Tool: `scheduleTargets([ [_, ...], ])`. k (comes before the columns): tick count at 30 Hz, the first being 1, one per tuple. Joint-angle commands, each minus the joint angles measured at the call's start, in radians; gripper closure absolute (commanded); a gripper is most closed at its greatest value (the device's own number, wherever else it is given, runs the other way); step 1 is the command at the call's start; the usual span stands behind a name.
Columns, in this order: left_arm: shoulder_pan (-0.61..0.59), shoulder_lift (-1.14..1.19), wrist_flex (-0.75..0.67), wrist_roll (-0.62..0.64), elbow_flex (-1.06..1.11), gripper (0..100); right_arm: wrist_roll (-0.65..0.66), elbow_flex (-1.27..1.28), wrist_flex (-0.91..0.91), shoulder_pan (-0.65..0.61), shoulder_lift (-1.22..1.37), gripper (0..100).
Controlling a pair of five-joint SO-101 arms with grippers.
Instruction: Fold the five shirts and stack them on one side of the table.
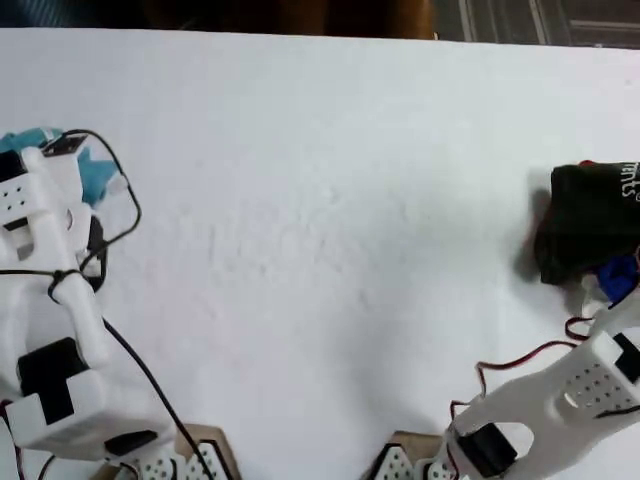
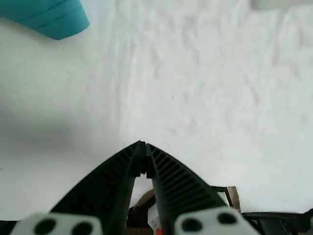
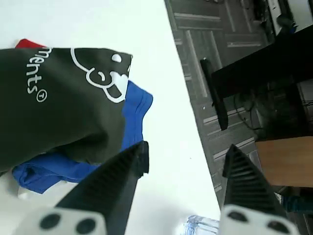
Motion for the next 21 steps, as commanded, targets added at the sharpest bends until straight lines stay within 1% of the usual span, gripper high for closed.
scheduleTargets([
  [1,-0.008,-0.048,0.015,-0.002,-0.007,97,-0.078,0.098,0.024,-0.053,-0.148,75.1],
  [4,-0.046,-0.048,0.012,-0.008,-0.025,97,-0.153,0.361,0.024,-0.131,-0.278,75.1],
  [6,-0.104,-0.046,0.009,-0.009,-0.07,97,-0.209,0.594,0.022,-0.216,-0.394,75.1],
  [9,-0.198,-0.038,0.005,-0.046,-0.189,95,-0.267,0.956,0.018,-0.412,-0.572,75.1],
  [11,-0.245,-0.038,-0.038,-0.072,-0.257,91,-0.281,1.162,-0.019,-0.561,-0.667,75.1],
  [13,-0.285,-0.037,-0.103,-0.081,-0.303,87,-0.282,1.335,-0.093,-0.694,-0.748,75.1],
  [16,-0.295,-0.037,-0.252,-0.081,-0.312,81,-0.282,1.521,-0.211,-0.845,-0.837,75.1],
  [19,-0.281,-0.014,-0.428,-0.083,-0.314,80,-0.284,1.625,-0.272,-0.937,-0.886,75.1],
  [21,-0.27,0.04,-0.528,-0.084,-0.321,80,-0.284,1.663,-0.28,-0.972,-0.895,75.1],
])
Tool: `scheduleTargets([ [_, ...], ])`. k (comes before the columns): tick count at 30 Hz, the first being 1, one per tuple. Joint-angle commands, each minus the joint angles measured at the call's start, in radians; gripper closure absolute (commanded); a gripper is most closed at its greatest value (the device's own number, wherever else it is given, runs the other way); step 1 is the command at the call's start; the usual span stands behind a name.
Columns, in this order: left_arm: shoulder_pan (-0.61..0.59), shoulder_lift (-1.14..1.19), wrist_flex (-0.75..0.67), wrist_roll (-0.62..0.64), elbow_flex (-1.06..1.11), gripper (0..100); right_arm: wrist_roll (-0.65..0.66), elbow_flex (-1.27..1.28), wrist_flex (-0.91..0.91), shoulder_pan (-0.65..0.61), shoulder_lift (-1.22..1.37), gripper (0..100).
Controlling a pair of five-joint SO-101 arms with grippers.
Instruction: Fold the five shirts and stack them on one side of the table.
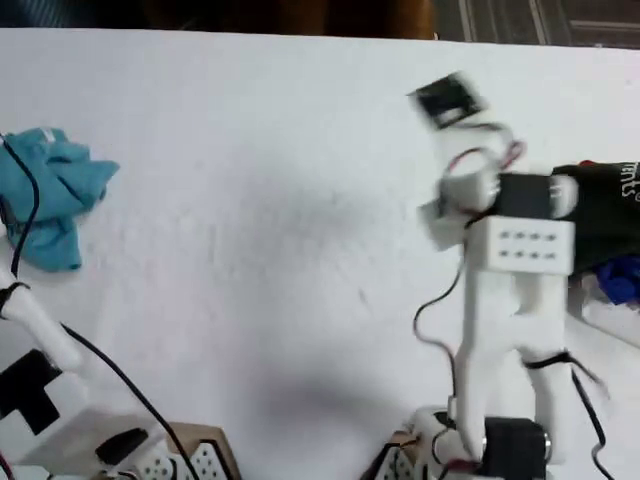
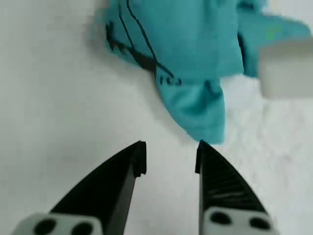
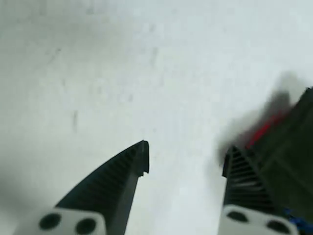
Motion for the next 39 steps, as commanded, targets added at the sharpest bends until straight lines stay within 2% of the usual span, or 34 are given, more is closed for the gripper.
scheduleTargets([
  [1,0.021,0.063,-0.186,-0.011,-0.045,80,-0.012,0.057,-0.036,-0.065,-0.056,75.1],
  [7,0.089,0.33,-0.328,-0.106,-0.051,80,-0.012,0.075,-0.028,-0.064,-0.056,75.1],
  [13,0.141,0.559,-0.304,-0.11,-0.262,80,-0.012,0.078,-0.028,-0.064,-0.056,75.1],
  [17,0.163,0.707,-0.244,-0.104,-0.435,81,-0.012,0.078,-0.028,-0.064,-0.056,75.1],
  [19,0.176,0.778,-0.196,-0.103,-0.522,86,-0.012,0.078,-0.028,-0.064,-0.058,75.1],
  [22,0.207,0.855,-0.054,-0.103,-0.659,96,-0.012,0.078,-0.028,-0.064,-0.059,75.2],
  [25,0.249,0.916,0.107,-0.08,-0.794,97,-0.012,0.078,-0.028,-0.064,-0.058,75.2],
  [31,0.379,0.939,0.417,0.026,-1.053,97,-0.012,0.078,-0.028,-0.064,-0.058,75.2],
  [35,0.454,0.832,0.41,0.063,-1.032,97,-0.012,0.078,-0.028,-0.062,-0.059,75.2],
  [39,0.588,0.597,0.41,0.06,-0.845,97,-0.012,0.08,-0.028,-0.062,-0.062,75.2],
])
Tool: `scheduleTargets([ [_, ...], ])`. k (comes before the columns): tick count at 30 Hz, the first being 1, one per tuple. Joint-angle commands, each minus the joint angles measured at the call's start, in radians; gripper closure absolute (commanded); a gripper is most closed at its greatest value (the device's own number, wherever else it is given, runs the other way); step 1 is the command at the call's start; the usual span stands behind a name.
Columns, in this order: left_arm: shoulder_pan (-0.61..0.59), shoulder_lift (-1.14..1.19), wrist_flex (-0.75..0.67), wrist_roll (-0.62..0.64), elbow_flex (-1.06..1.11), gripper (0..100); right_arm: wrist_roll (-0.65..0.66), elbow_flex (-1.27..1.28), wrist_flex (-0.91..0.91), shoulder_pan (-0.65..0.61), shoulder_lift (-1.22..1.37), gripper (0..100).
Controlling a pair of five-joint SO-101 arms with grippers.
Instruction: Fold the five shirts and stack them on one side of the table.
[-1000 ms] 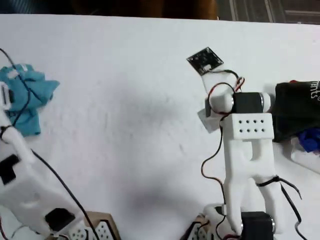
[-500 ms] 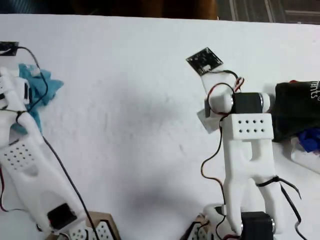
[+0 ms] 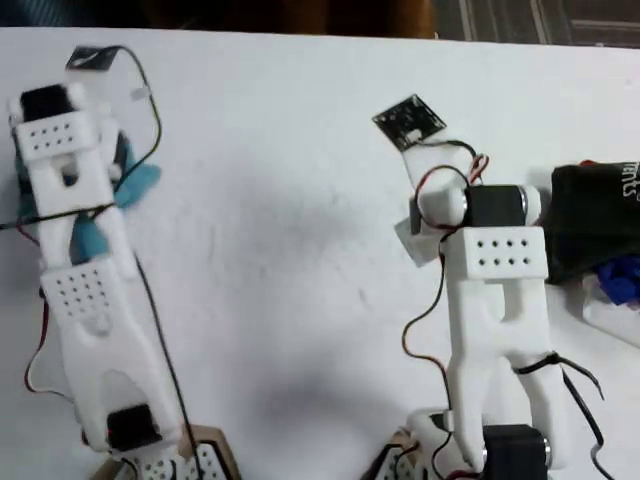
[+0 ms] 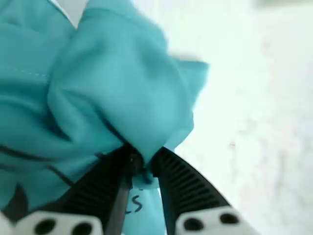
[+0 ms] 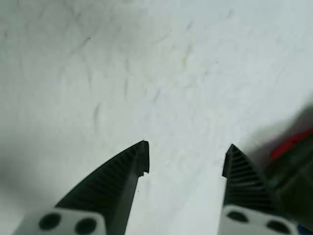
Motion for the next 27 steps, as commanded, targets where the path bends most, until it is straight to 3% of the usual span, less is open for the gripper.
scheduleTargets([
  [1,0.15,-0.293,0.02,0.008,0.159,97,-0.008,-0.006,-0.007,-0.002,-0.042,75.2],
  [8,0.48,-0.822,0.012,0.008,0.728,97,-0.006,-0.006,-0.005,0.064,-0.044,75.2],
  [13,0.615,-1.12,0.012,0.015,0.774,97,-0.008,0.017,-0.005,0.145,-0.044,75.2],
  [16,0.608,-1.168,0.002,0.015,0.746,97,-0.008,0.069,-0.012,0.147,-0.044,75.2],
  [20,0.5,-1.062,-0.044,0.017,0.78,96,-0.008,0.103,-0.015,0.14,-0.044,75.2],
  [22,0.445,-0.965,-0.069,0.023,0.789,90,-0.008,0.106,-0.024,0.14,-0.044,75.2],
  [27,0.304,-0.713,-0.15,0.172,0.783,72,-0.008,0.107,-0.027,0.137,-0.039,75.2],
])
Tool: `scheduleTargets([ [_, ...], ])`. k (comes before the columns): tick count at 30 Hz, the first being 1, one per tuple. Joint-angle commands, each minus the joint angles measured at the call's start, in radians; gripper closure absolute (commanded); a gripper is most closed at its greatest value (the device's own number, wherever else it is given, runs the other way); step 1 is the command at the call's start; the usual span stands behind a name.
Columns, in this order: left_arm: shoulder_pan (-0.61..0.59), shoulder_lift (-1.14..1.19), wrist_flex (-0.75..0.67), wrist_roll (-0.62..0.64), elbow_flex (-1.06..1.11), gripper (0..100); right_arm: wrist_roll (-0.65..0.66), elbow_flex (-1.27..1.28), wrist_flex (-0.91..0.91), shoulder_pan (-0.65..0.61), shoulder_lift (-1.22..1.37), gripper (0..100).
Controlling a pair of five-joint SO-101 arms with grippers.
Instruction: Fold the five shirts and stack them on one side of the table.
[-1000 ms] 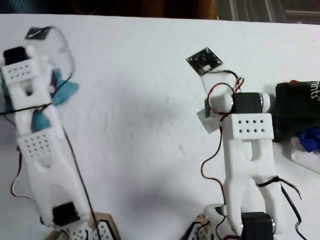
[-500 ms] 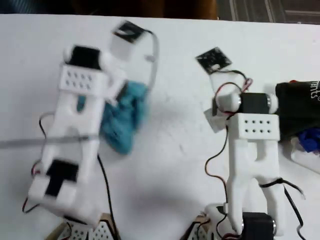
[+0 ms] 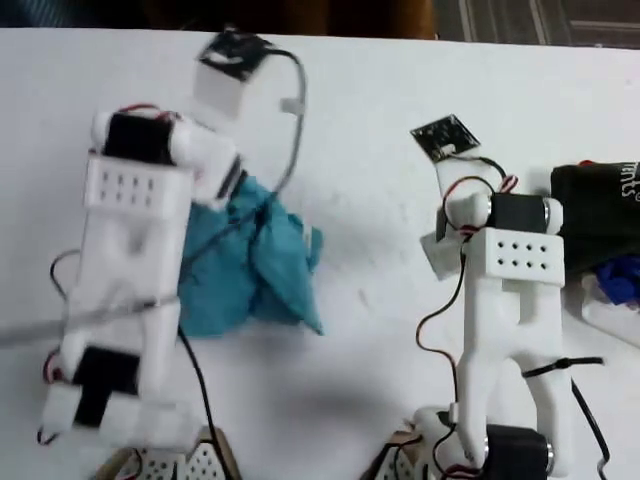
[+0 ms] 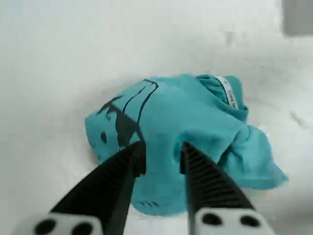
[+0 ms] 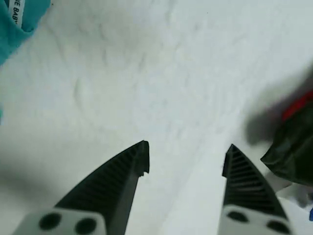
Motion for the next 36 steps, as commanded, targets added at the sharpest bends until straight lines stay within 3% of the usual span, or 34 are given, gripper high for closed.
scheduleTargets([
  [1,-0.094,0.132,-0.046,0.071,-0.025,72,-0.008,-0.005,-0.015,-0.004,-0.028,75.2],
  [5,-0.172,0.193,0.023,0.074,-0.173,74,-0.008,-0.003,-0.018,-0.058,-0.027,75.2],
  [9,-0.304,0.196,0.123,0.071,-0.308,74,-0.008,-0.003,-0.056,-0.189,-0.027,75.2],
  [13,-0.471,0.169,0.123,-0.034,-0.229,74,-0.006,0.003,-0.151,-0.378,-0.021,75.2],
  [18,-0.657,0.12,0.121,-0.135,0.01,75,-0.005,0.094,-0.417,-0.529,0.108,75.2],
  [24,-0.781,0.051,0.118,-0.216,0.274,87,-0.005,0.041,-0.555,-0.559,0.423,75.2],
  [30,-0.792,0.015,0.117,-0.252,0.397,94,-0.005,-0.14,-0.549,-0.553,0.687,76.5],
  [35,-0.792,0.012,0.117,-0.252,0.4,94,-0.005,-0.304,-0.464,-0.55,0.805,99.6],
  [36,-0.792,0.012,0.117,-0.252,0.4,94,-0.005,-0.331,-0.444,-0.542,0.814,96.6],
])
